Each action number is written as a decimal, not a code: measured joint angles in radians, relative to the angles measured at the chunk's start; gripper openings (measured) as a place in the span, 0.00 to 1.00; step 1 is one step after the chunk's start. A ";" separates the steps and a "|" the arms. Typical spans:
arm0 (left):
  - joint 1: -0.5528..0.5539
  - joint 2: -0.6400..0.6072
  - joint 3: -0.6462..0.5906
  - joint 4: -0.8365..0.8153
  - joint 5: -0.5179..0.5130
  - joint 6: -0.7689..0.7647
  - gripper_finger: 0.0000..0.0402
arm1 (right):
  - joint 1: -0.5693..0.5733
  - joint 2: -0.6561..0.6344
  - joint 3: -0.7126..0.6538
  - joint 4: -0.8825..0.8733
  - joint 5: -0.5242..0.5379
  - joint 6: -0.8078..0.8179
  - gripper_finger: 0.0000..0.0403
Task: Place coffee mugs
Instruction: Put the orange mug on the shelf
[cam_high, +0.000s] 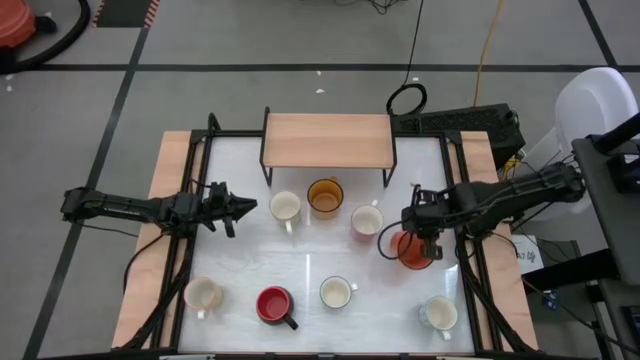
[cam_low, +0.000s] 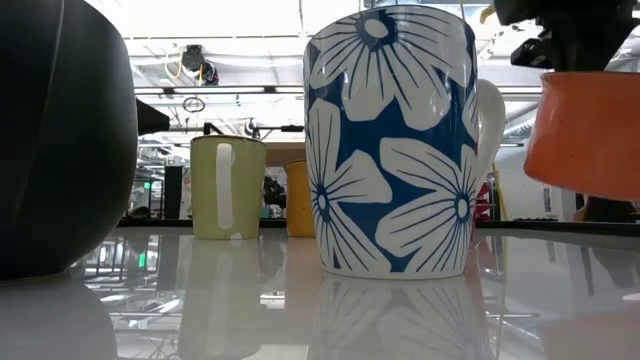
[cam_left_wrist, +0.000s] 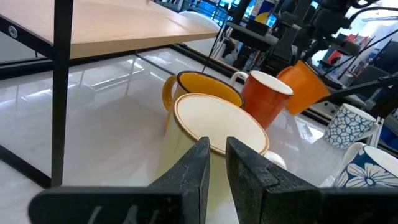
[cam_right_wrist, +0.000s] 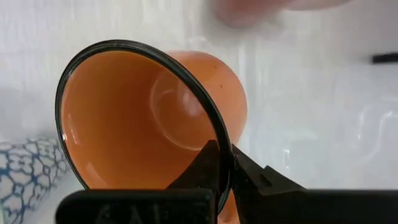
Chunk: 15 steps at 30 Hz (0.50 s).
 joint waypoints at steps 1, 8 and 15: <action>0.000 0.000 0.000 0.000 0.000 0.000 0.14 | 0.000 0.000 0.009 -0.012 -0.002 0.004 0.01; 0.000 0.000 0.000 0.006 -0.034 0.014 0.14 | 0.000 0.000 0.066 -0.032 0.020 0.022 0.01; 0.000 0.000 0.000 0.043 -0.038 0.030 0.14 | -0.014 0.000 0.135 -0.029 0.034 0.030 0.01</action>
